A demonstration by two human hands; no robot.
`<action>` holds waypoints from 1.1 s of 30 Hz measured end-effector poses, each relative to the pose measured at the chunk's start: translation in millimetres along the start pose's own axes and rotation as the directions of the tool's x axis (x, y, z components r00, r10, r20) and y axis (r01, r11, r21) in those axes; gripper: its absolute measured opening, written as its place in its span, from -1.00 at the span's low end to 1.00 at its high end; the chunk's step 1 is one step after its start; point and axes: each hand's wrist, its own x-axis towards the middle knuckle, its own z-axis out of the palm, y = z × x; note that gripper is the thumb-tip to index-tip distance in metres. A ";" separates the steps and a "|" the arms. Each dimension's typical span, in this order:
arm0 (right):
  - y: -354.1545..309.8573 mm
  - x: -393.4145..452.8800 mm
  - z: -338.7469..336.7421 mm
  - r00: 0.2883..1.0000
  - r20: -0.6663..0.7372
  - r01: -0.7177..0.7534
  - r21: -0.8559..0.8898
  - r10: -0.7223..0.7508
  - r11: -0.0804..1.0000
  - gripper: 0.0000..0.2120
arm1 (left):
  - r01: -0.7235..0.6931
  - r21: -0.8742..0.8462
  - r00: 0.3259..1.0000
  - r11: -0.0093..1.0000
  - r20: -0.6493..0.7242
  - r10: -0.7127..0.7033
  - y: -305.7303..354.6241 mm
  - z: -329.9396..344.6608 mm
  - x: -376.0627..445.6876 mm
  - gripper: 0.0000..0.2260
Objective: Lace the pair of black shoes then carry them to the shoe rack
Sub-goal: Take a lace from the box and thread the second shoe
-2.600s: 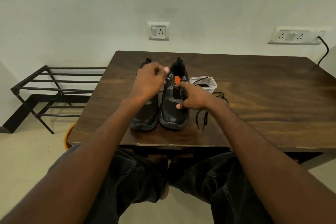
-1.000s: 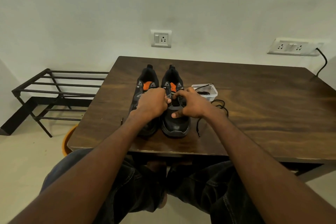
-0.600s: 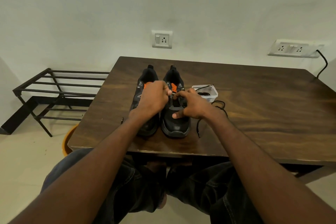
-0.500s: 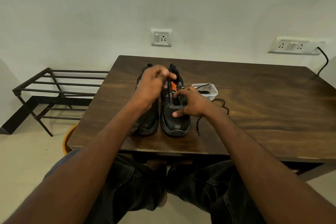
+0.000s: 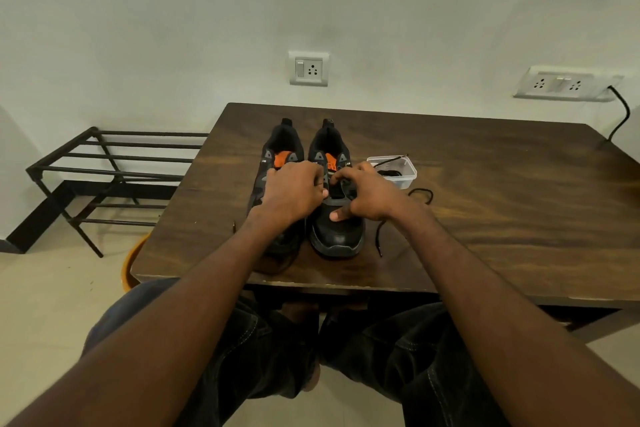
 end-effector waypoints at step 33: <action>-4.5 -16.1 -19.6 0.961 -0.064 -0.261 0.098 0.267 0.960 -0.68 | 0.233 -0.593 0.972 0.771 0.158 -0.172 4.6 -50.4 -1.1 -0.92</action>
